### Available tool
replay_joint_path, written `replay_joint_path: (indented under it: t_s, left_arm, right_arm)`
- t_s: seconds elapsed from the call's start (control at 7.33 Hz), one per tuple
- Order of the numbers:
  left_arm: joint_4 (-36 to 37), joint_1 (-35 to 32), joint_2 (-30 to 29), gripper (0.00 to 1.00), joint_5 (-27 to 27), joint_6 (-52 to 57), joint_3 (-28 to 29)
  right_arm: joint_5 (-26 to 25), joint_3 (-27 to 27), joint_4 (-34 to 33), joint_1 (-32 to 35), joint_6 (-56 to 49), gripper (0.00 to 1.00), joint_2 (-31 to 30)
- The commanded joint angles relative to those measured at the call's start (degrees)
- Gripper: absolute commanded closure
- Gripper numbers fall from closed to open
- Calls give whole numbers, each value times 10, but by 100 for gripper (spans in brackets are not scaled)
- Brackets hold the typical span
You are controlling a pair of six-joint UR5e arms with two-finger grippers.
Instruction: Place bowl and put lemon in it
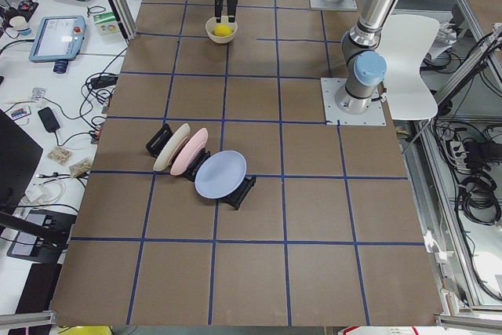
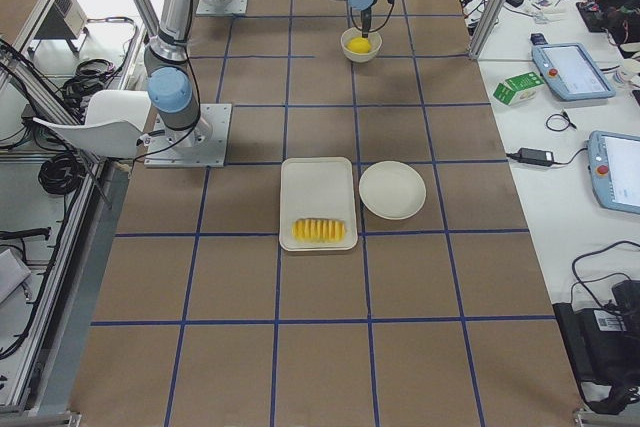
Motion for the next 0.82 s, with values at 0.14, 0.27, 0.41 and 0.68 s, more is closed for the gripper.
replay_joint_path:
  t_s: [0.14,0.27,0.41,0.68]
  left_arm:
    - [-5,3,-2,0,-4,0,3]
    - [-5,4,-4,0,-4,0,5]
    - [-5,4,-7,0,-4,0,10]
    - [-14,2,-11,0,-2,-1,17]
  right_arm:
    - [-27,-3,124,-32,-7,0,-119]
    - [-27,-3,188,-73,-51,0,-156]
    - [-24,-3,221,-123,-109,0,-184]
    - [-19,7,254,-192,-225,0,-228]
